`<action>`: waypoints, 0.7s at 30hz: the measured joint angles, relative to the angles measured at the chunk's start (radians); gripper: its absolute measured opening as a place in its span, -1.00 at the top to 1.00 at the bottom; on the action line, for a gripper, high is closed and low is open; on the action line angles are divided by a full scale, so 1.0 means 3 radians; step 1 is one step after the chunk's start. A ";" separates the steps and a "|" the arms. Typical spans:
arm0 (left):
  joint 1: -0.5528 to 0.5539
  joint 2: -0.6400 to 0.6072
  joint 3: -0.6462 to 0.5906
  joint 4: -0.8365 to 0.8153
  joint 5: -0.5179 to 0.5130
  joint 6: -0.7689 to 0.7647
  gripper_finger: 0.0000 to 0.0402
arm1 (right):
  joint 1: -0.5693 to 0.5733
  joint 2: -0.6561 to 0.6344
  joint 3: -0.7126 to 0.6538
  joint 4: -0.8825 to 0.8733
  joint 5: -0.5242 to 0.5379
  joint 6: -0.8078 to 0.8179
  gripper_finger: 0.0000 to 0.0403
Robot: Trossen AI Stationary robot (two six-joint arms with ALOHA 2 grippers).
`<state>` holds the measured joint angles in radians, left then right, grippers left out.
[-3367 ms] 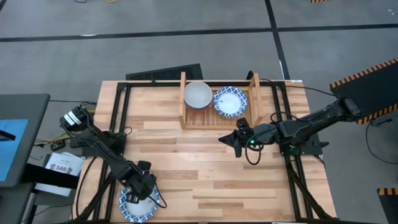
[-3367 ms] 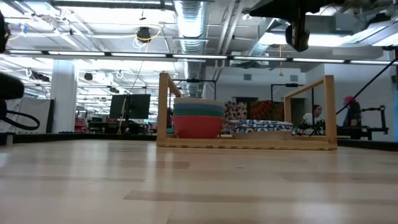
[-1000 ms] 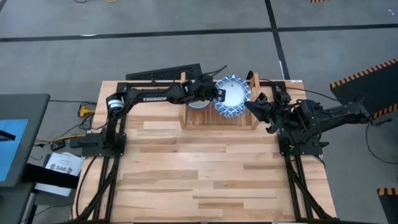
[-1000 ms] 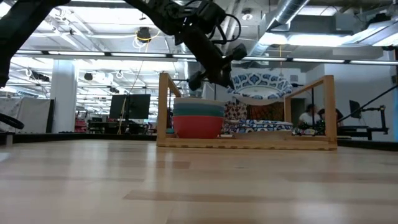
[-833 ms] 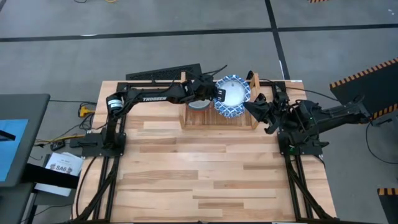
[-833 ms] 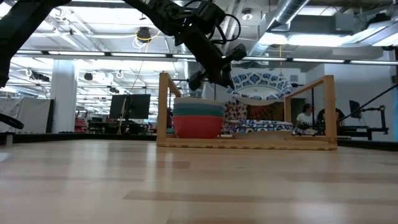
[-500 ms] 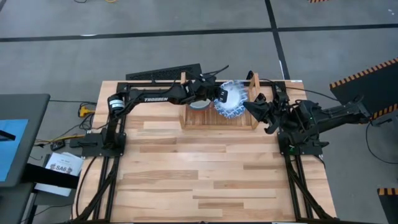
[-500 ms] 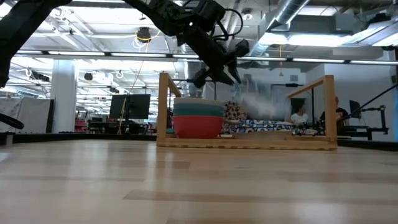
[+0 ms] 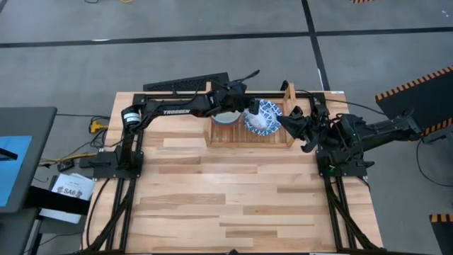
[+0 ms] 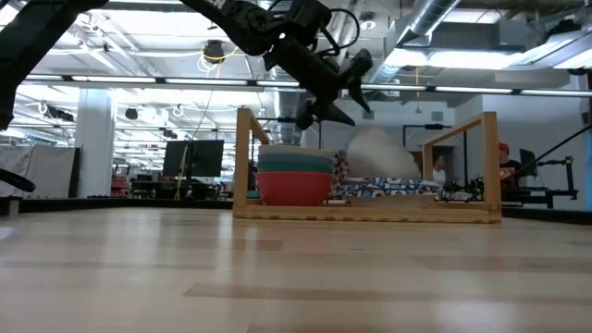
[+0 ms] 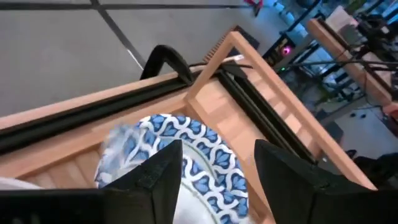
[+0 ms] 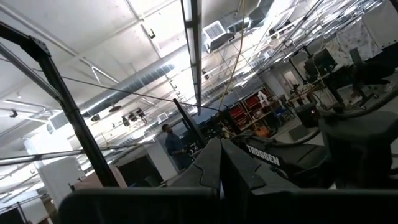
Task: Place and stack bowls onto a shelf
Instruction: Stack the blue patterned bowl on top of the blue patterned bowl on the shelf
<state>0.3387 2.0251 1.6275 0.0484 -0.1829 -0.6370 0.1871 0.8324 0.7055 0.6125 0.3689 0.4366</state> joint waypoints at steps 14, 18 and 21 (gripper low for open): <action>0.0352 -0.0668 -0.0002 0.0046 0.0794 0.0590 0.09 | 0.0000 0.0087 0.0000 -0.0120 0.0133 0.0028 0.85; 0.0416 -0.1191 -0.0002 -0.0374 0.0958 0.1221 0.24 | -0.0027 0.0233 0.0000 -0.0225 0.0346 0.0203 0.85; 0.0412 -0.1598 -0.0006 -0.0785 0.0969 0.1588 0.55 | -0.0109 0.0411 0.0000 -0.0313 0.0344 0.0502 0.87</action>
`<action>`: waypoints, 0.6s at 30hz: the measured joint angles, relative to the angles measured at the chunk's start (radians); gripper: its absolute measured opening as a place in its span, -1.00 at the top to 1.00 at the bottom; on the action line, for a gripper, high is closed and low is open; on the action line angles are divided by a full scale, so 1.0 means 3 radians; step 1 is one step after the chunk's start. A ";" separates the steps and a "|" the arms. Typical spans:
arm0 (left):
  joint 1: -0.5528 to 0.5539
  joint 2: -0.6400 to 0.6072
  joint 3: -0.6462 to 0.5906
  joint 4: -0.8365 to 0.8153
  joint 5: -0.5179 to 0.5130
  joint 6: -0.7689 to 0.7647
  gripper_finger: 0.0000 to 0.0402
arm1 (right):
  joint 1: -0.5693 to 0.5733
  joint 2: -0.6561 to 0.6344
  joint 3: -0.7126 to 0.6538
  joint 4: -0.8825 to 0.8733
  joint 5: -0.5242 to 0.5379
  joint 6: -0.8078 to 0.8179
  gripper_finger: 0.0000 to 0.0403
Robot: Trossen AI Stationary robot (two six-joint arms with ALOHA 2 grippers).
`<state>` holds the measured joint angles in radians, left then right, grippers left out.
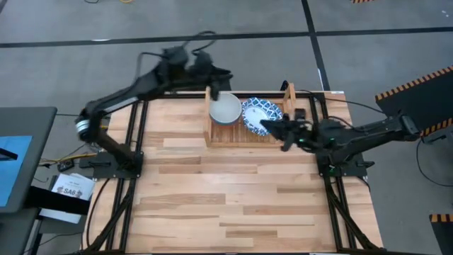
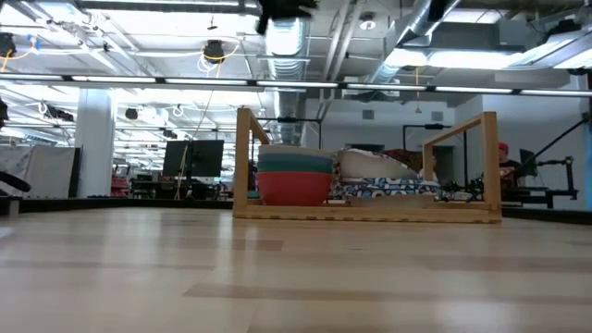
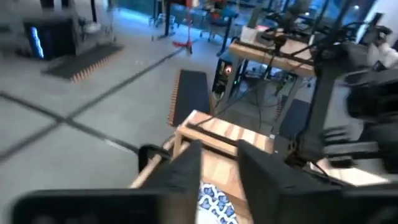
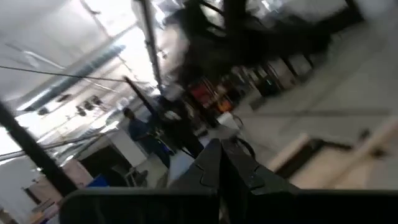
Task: Place and stack bowls onto a shelf
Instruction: Stack the blue patterned bowl on top of the blue patterned bowl on the shelf
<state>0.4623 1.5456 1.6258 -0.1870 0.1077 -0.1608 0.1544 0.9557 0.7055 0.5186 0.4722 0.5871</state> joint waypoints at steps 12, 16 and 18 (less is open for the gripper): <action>-0.0292 -0.1822 -0.1748 0.0879 -0.0196 0.0009 1.00 | -0.0586 0.1249 0.1258 -0.2857 -0.0174 0.0428 0.92; -0.0369 -0.2237 -0.2183 0.0988 -0.0392 -0.0217 1.00 | -0.0866 0.1602 0.1316 -0.3142 -0.0268 0.0490 0.92; -0.0395 -0.2388 -0.2314 0.0981 -0.0451 -0.0288 1.00 | -0.0978 0.1753 0.1316 -0.3171 -0.0316 0.0481 0.92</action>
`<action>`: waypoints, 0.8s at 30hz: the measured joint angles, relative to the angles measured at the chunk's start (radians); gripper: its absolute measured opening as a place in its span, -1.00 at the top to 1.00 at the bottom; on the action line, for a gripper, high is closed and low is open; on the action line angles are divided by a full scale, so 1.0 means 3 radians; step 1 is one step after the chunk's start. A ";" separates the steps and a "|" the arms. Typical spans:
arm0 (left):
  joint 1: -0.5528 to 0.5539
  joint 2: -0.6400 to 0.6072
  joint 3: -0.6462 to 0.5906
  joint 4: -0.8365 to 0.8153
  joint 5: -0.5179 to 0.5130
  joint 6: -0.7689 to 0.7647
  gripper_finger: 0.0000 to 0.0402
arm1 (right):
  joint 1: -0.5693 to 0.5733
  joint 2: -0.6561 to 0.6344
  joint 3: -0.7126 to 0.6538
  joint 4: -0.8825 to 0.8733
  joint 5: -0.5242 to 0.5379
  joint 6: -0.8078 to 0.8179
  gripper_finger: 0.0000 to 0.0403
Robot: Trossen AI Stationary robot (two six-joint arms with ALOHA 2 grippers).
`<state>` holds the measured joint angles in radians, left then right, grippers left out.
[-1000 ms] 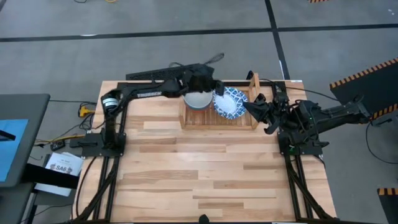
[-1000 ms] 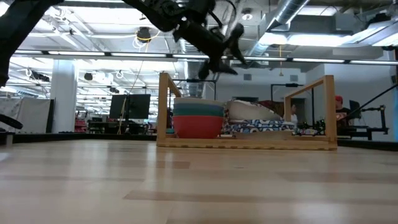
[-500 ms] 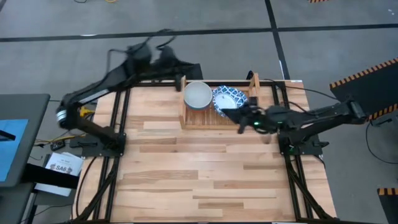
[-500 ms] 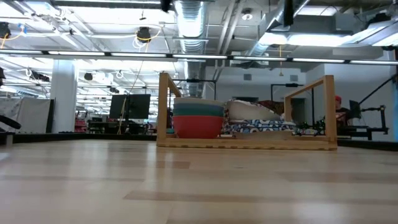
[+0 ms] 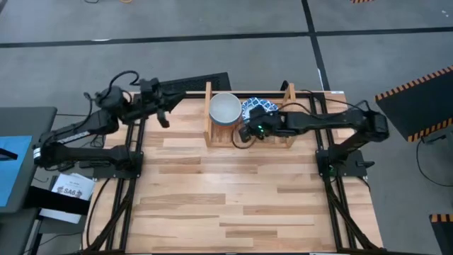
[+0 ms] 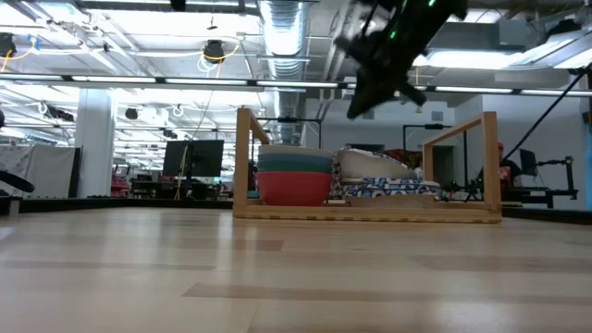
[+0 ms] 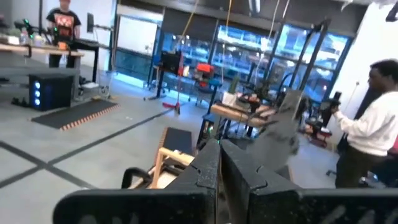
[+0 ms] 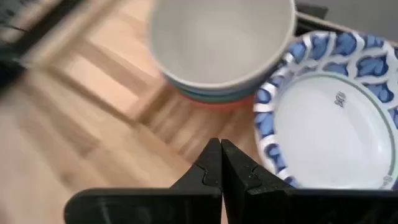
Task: Place and stack bowls onto a shelf
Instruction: Stack the blue patterned bowl on top of the blue patterned bowl on the shelf
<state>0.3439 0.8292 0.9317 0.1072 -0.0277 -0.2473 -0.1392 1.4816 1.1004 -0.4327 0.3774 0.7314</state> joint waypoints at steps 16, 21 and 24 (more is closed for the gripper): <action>-0.0060 -0.0261 -0.0144 0.0060 -0.0044 -0.0034 1.00 | -0.0469 0.0459 0.0003 0.0062 -0.0231 -0.0196 0.92; -0.0059 -0.0184 -0.0144 0.0044 -0.0046 -0.0091 1.00 | -0.0566 0.0576 0.0006 -0.0008 -0.0200 -0.0134 0.92; -0.0059 -0.0134 -0.0144 0.0044 -0.0034 -0.0099 1.00 | -0.0571 0.0568 -0.0007 -0.0006 -0.0233 -0.0155 0.92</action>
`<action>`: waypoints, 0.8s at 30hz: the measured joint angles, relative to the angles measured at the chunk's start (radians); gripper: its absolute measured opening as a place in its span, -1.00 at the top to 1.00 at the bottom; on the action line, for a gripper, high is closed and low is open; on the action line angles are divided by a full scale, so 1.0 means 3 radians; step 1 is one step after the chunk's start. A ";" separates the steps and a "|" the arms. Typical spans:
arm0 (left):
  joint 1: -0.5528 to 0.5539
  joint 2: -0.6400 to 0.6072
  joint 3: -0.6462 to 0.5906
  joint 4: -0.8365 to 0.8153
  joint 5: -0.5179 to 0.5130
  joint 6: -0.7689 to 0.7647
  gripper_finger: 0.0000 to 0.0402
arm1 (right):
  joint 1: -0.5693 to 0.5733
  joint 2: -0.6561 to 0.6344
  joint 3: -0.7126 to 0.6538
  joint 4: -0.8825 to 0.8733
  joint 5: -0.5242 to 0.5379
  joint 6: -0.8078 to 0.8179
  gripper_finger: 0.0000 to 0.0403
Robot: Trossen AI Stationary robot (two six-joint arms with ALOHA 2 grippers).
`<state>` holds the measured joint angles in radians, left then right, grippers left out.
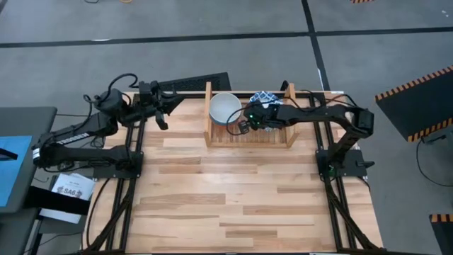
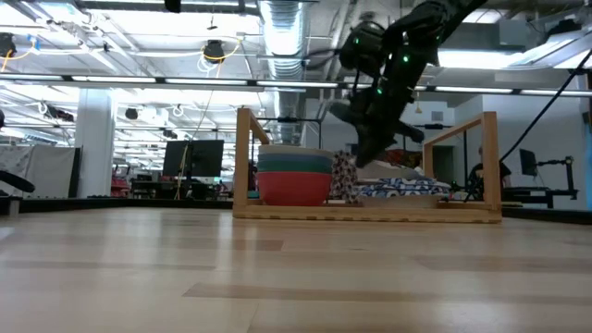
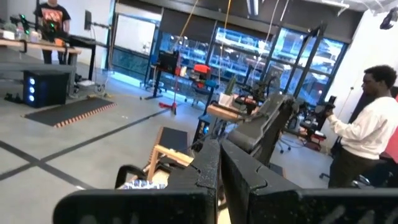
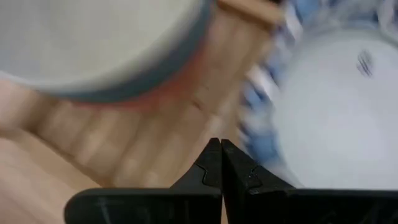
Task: Place and stack bowls onto a shelf
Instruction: Stack the blue patterned bowl on top of the blue patterned bowl on the shelf
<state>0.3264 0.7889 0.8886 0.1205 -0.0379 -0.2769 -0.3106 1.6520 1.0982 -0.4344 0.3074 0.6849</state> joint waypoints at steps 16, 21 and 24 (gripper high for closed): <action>0.0000 0.0032 -0.0001 -0.0011 -0.0008 0.0059 1.00 | 0.0032 -0.0320 0.0010 -0.0040 0.0292 -0.0072 0.92; 0.0000 0.0032 -0.0001 -0.0011 -0.0010 0.0043 1.00 | -0.0097 -0.0089 0.0010 0.0081 0.0329 -0.0017 0.92; 0.0000 0.0032 0.0000 -0.0011 -0.0010 0.0041 1.00 | -0.0135 0.0010 0.0006 0.0078 0.0345 -0.0006 0.92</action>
<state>0.3264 0.7986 0.8885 0.1172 -0.0409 -0.2646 -0.3511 1.6550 1.1000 -0.4111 0.4111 0.6830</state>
